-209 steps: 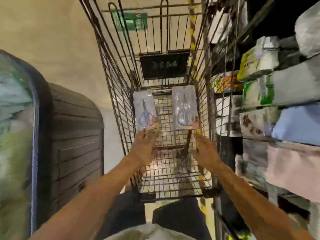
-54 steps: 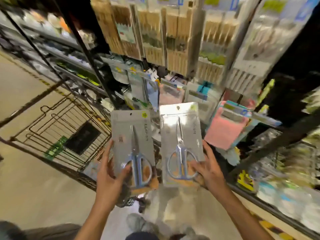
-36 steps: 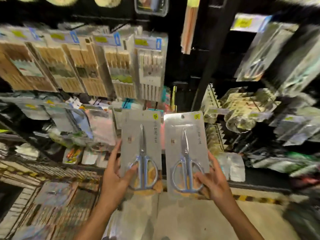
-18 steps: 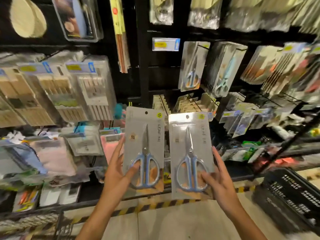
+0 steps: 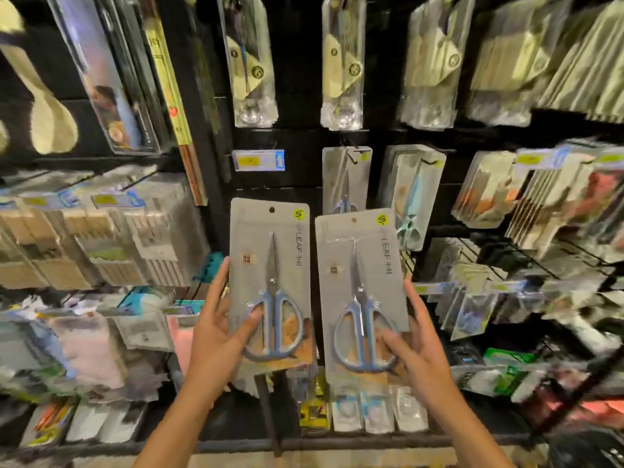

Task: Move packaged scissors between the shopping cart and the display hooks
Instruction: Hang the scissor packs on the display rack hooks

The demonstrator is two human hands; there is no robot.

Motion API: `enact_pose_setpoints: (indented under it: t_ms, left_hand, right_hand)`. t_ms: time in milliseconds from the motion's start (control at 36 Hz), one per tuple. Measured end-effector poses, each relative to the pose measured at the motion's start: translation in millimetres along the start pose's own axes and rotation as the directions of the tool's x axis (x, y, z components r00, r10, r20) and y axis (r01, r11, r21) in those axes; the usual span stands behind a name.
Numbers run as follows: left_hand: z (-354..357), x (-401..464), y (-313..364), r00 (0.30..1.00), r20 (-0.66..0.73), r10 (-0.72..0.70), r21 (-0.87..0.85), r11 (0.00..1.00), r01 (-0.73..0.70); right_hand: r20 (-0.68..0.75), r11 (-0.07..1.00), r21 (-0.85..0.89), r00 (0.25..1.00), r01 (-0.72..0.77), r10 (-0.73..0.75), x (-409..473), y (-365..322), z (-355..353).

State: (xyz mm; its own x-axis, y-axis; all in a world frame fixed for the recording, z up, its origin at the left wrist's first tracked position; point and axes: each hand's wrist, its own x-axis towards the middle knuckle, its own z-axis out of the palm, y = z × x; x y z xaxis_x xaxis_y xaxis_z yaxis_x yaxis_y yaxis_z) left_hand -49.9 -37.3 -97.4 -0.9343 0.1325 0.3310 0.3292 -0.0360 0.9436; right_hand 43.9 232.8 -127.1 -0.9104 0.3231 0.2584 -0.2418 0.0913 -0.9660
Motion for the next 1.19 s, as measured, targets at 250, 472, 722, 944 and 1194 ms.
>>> enact_pose_setpoints:
  t_ms: [250,472,722,944,1194]
  left_hand:
    - [30.7,33.0,23.5,0.996,-0.060,0.070,0.038,0.997,-0.068]
    - [35.3,63.6,29.1,0.993,-0.053,0.103,0.040,0.994,-0.101]
    - [37.2,91.4,19.7,0.988,-0.079,0.130,0.021,0.991,-0.129]
    - [32.5,108.8,14.8,0.985,-0.105,0.137,0.003,0.991,-0.137]
    - [37.1,123.7,12.4,0.986,-0.088,0.140,0.000,0.990,-0.141]
  right_hand:
    - [0.023,0.999,-0.009,0.999,0.039,-0.038,58.2,-5.9,-31.0]
    - [-0.031,0.999,0.036,0.999,-0.008,0.009,102.5,2.3,-29.1]
    - [-0.018,0.997,-0.002,0.997,0.077,-0.077,145.5,7.6,-23.3]
    - [-0.017,0.998,0.049,0.999,0.029,-0.028,170.3,13.9,-14.9]
    - [-0.012,0.997,0.079,1.000,0.007,-0.006,190.6,26.5,-18.5]
